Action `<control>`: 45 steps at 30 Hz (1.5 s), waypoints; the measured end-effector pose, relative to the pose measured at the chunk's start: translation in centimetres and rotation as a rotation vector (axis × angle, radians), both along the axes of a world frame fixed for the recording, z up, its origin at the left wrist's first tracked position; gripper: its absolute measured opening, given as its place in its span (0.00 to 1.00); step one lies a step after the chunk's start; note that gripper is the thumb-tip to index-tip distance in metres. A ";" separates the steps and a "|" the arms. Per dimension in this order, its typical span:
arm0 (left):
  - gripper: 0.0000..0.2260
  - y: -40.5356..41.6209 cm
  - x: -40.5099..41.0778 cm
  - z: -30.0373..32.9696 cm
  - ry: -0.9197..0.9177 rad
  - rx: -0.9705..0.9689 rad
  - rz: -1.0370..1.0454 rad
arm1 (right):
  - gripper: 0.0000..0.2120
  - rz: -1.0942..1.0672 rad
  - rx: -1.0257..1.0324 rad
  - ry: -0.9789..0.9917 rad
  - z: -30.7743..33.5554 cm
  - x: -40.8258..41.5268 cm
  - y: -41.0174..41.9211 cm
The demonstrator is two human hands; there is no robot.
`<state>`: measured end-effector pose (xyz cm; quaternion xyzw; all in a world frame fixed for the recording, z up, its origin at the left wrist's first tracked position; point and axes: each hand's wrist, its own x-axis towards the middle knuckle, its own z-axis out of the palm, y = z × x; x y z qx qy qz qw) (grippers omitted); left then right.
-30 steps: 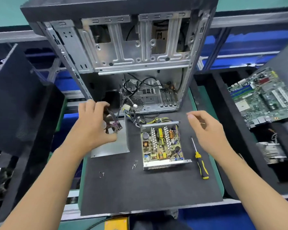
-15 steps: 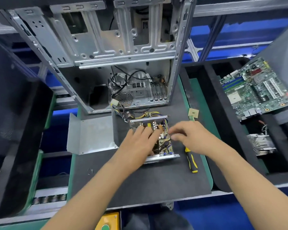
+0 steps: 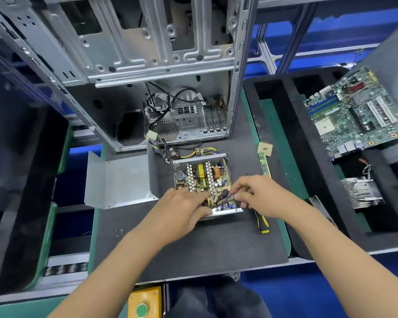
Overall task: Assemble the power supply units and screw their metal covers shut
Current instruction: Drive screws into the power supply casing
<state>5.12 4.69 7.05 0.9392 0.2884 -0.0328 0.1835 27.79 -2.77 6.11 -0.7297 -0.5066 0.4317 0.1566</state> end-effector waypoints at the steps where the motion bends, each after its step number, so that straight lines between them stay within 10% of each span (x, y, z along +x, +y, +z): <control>1: 0.18 0.0 0.3 0.0 0.015 0.011 -0.013 | 0.07 0.000 0.000 -0.003 -0.1 0.1 0.0; 11: 0.32 -1.5 0.2 -2.0 0.228 0.017 -0.105 | 0.04 -0.035 -0.028 0.030 -0.3 0.4 -0.2; 21: 0.22 -1.9 -0.4 -1.9 -0.043 0.200 -0.136 | 0.04 0.008 0.017 -0.220 -1.2 0.5 -0.5; 45: 0.20 -1.7 -0.8 -3.1 -0.098 -0.021 -0.004 | 0.13 -0.281 0.060 0.110 -4.6 -0.2 -0.6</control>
